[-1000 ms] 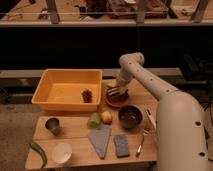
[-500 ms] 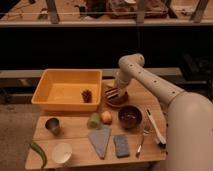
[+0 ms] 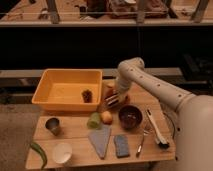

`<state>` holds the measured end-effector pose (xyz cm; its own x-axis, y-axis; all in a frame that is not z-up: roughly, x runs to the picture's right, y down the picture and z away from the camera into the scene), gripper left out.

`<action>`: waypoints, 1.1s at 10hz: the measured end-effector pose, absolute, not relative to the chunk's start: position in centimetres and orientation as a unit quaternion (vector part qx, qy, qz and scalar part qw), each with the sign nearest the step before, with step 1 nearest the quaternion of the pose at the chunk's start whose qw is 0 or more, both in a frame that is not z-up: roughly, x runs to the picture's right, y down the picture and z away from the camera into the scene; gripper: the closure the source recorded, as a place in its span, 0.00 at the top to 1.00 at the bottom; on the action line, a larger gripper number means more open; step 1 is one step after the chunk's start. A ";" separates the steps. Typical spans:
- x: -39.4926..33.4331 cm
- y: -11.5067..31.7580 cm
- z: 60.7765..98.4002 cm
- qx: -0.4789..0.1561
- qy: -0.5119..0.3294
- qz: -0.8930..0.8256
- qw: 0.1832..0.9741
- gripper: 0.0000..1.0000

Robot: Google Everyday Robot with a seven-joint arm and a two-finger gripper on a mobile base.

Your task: Wipe red bowl with eraser

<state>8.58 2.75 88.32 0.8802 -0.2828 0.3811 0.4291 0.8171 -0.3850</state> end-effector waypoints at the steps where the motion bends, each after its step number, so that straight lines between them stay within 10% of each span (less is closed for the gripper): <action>1: 9.5 2.7 88.3 -0.235 -0.149 -0.187 0.942 0.14; 11: 13.6 -1.9 91.9 -0.219 -0.102 -0.126 0.962 0.14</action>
